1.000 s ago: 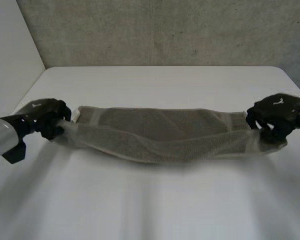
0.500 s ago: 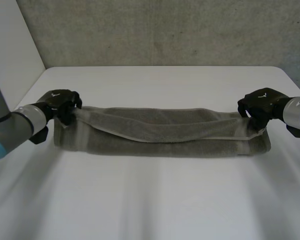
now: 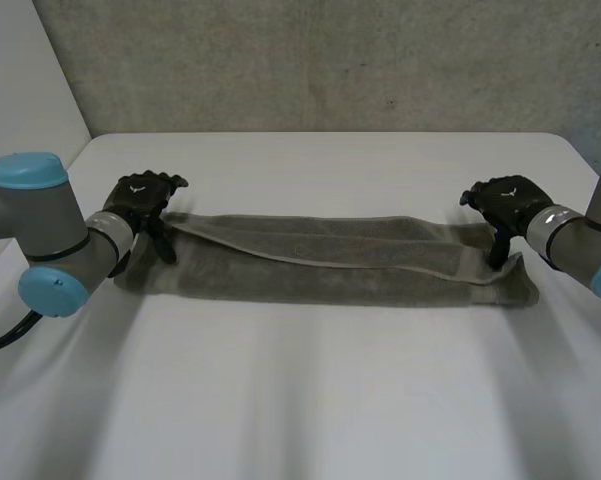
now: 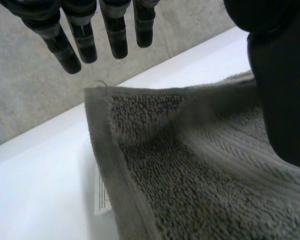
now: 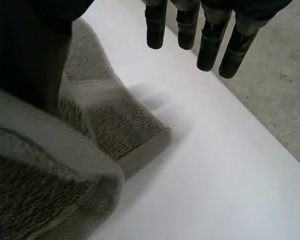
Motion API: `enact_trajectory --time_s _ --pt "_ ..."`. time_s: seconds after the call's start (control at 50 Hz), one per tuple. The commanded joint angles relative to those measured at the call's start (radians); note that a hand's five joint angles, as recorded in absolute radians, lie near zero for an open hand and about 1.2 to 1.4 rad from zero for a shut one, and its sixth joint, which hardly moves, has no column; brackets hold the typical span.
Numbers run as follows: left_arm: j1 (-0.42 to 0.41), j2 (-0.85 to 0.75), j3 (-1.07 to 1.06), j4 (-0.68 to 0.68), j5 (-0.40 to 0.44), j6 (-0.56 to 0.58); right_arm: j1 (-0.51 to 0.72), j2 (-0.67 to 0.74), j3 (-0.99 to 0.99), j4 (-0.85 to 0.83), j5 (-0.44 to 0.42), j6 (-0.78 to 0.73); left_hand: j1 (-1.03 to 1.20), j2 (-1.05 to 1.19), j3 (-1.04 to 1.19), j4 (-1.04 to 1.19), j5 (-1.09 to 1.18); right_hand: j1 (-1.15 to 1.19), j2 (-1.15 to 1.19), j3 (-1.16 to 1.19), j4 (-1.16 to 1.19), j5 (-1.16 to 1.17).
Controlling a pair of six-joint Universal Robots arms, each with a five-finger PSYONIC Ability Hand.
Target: Fold the towel.
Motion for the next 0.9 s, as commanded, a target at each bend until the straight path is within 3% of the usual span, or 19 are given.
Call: enact_trajectory --time_s 0.02,0.1,0.2,0.26,0.4,0.6,0.76,0.8,0.9 --pt "0.006 0.158 -0.079 0.079 -0.028 0.001 -0.012 -0.207 0.059 -0.064 -0.111 0.097 -0.097 -0.085 -0.074 -0.088 -0.227 -0.065 -0.075 -0.072 -0.085 -0.057" --pt "0.016 0.279 -0.172 0.107 0.036 0.001 -0.031 -0.301 0.11 -0.047 -0.14 0.093 -0.071 -0.059 -0.048 -0.062 -0.201 -0.065 -0.075 -0.072 -0.085 -0.057" --pt "0.046 0.373 -0.295 0.082 0.197 0.001 -0.097 -0.423 0.193 0.137 -0.162 0.044 0.16 0.173 0.184 0.17 0.031 0.253 0.243 0.246 0.233 0.261" --pt "0.055 0.393 -0.346 0.049 0.228 0.005 -0.104 -0.449 0.243 0.227 -0.182 -0.028 0.269 0.281 0.292 0.279 0.139 0.332 0.323 0.326 0.312 0.34" --pt "0.08 0.368 -0.372 -0.063 0.235 0.116 -0.121 -0.443 0.354 0.381 -0.192 -0.237 0.434 0.446 0.457 0.444 0.304 0.435 0.426 0.429 0.415 0.443" --pt "0.077 0.25 -0.306 -0.119 0.22 0.274 -0.127 -0.319 0.335 0.407 -0.192 -0.249 0.381 0.394 0.404 0.391 0.251 0.421 0.411 0.414 0.401 0.429" --pt "0.06 0.135 -0.176 -0.114 0.217 0.278 -0.118 -0.168 0.197 0.346 -0.186 -0.191 0.261 0.273 0.284 0.27 0.131 0.339 0.329 0.332 0.318 0.347" --pt "0.052 0.086 -0.118 -0.099 0.199 0.28 -0.117 -0.144 0.144 0.273 -0.171 -0.109 0.089 0.101 0.112 0.098 -0.041 0.05 0.04 0.043 0.03 0.058" --pt "0.037 0.021 -0.039 -0.057 0.105 0.28 -0.103 -0.142 0.121 0.136 -0.148 -0.002 -0.053 -0.041 -0.03 -0.044 -0.183 -0.065 -0.075 -0.072 -0.085 -0.057"
